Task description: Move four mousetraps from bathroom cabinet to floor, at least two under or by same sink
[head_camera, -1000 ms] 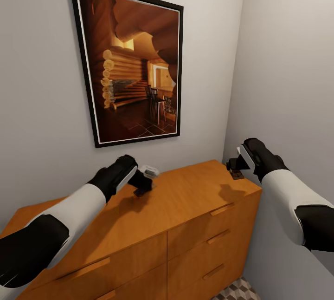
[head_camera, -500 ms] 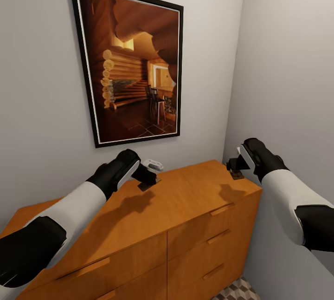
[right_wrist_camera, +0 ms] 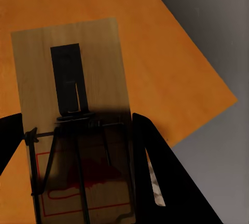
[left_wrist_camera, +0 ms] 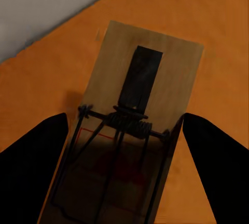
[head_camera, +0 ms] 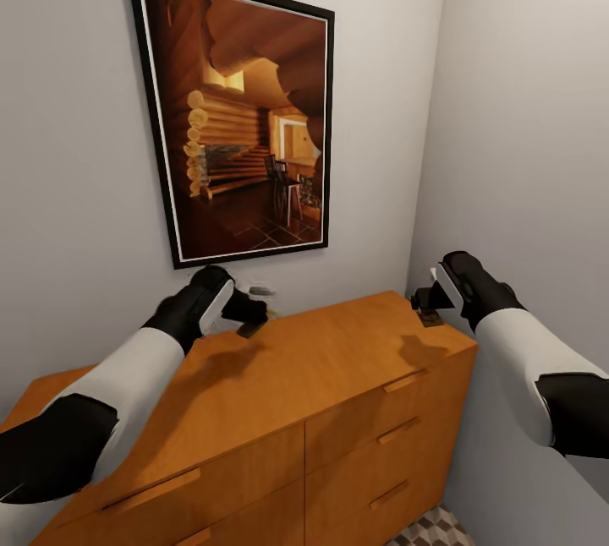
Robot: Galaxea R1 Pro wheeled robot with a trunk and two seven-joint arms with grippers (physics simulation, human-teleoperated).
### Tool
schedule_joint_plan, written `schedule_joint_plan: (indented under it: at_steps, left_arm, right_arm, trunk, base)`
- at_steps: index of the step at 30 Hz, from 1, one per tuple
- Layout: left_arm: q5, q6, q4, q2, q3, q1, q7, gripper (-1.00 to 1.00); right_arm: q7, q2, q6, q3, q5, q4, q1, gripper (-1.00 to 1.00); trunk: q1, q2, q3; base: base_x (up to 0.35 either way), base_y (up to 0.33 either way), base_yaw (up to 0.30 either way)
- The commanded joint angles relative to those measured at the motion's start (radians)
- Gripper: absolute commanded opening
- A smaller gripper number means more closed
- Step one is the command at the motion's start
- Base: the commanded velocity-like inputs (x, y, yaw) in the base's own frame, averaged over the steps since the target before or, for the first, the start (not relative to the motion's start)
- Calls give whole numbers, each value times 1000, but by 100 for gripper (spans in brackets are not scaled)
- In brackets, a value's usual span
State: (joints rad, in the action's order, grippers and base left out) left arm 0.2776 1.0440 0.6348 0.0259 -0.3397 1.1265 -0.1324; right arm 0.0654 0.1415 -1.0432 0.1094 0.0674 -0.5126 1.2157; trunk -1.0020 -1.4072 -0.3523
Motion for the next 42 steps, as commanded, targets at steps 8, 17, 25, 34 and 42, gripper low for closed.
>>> schedule_joint_plan:
  at_steps: [8, 17, 25, 34, 42]
  left_arm:
    - [6, 3, -7, 0, 171, 1, 209, -100]
    - [6, 3, -6, 3, 196, 1, 259, -100]
    - [6, 2, -7, 4, 197, 1, 279, -100]
    - [6, 2, -7, 7, 197, 1, 315, -100]
    - [5, 1, -1, 12, 197, 1, 319, -100]
  right_arm:
    - [8, -10, -4, 7, 12, -5, 1, -100]
    - [8, -29, -4, 6, 18, -9, 1, -100]
    - [8, -46, -4, 6, 18, -9, 1, -100]
    - [8, -48, -4, 6, 21, -9, 1, -100]
    - [8, -48, -4, 6, 21, -10, 1, -100]
  trunk:
    - [0, -1, -1]
    - [0, -1, -1]
    - [0, -1, -1]
    - [0, -1, -1]
    - [0, -1, -1]
  base:
    - [0, 0, 0]
    - [-157, 0, 0]
    - [-328, 0, 0]
    - [-339, 0, 0]
    - [-340, 0, 0]
